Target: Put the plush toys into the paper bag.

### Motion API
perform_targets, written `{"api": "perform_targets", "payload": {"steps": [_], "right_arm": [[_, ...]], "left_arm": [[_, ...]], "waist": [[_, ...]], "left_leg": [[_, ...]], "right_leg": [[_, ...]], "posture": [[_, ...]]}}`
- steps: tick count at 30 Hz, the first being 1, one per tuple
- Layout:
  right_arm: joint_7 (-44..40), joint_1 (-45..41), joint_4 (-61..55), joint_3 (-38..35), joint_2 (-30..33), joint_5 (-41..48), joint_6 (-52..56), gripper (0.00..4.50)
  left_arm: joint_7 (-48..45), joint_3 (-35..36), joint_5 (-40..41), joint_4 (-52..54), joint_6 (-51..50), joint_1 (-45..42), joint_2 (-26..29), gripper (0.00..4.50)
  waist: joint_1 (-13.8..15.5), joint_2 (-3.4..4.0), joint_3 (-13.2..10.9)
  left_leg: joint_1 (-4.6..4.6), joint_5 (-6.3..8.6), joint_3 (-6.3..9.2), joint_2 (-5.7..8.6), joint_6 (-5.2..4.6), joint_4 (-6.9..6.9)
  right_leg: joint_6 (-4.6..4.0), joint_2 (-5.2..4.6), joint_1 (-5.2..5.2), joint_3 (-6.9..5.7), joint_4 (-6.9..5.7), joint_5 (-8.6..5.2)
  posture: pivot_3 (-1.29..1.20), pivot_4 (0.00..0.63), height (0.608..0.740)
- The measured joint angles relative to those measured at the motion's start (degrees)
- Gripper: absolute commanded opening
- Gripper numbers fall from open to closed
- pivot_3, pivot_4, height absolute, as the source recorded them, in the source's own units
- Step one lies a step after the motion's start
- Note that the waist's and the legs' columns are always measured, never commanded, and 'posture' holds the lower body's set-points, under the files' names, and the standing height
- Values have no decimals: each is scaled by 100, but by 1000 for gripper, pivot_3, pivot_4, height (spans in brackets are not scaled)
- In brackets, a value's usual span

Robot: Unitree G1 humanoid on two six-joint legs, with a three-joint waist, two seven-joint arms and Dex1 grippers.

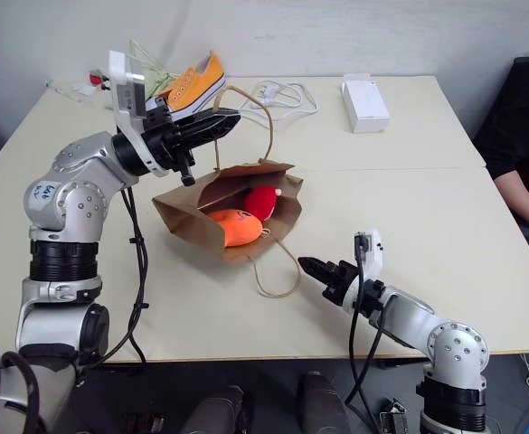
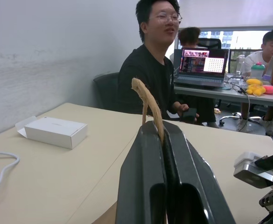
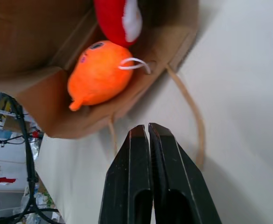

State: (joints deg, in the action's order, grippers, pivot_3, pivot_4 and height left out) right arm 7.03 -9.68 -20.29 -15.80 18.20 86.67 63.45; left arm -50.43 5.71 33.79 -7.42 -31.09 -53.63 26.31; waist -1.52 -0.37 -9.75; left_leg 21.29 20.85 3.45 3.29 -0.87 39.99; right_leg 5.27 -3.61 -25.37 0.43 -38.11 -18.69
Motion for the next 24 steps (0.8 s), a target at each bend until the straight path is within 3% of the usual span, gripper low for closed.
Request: {"api": "perform_targets", "payload": {"steps": [5,8,10,14,21,24], "right_arm": [[-13,115,-346,43,387,445,-209,32],[-5,313,-506,140,820,159,-243,187],[-15,584,-537,217,1038,-17,-218,622],[-249,1136,-537,272,1293,-66,-196,2063],[-344,919,-382,557,1130,235,-350,4474],[-385,595,-107,854,811,95,-413,4474]], "left_arm": [[-6,-1,-4,-2,1,0,-20,0],[-13,-3,-22,-4,12,0,-44,0],[-13,0,-29,-8,29,0,-45,0],[-8,2,-38,-32,60,-1,-50,0],[-46,-5,-62,-61,100,-3,-48,0],[-57,-5,-75,-63,100,-3,-23,0]], "waist": [[9,0,0],[24,0,0],[41,-1,0],[87,-1,0],[94,-2,0],[79,-11,6]], "left_leg": [[1,0,0,0,0,1],[1,1,1,0,-1,1],[2,1,1,-1,-1,-2],[3,1,1,-1,-3,2],[0,1,1,-2,-3,4],[-6,1,1,-6,-2,4]], "right_leg": [[0,-1,1,0,2,0],[0,-1,2,0,5,0],[0,-1,2,-1,6,0],[0,-1,3,1,7,0],[0,0,6,0,6,0],[-2,3,11,-2,8,2]], "posture": [[0,150,740],[0,150,740],[0,150,740],[0,150,740],[0,150,740],[0,150,740]]}}
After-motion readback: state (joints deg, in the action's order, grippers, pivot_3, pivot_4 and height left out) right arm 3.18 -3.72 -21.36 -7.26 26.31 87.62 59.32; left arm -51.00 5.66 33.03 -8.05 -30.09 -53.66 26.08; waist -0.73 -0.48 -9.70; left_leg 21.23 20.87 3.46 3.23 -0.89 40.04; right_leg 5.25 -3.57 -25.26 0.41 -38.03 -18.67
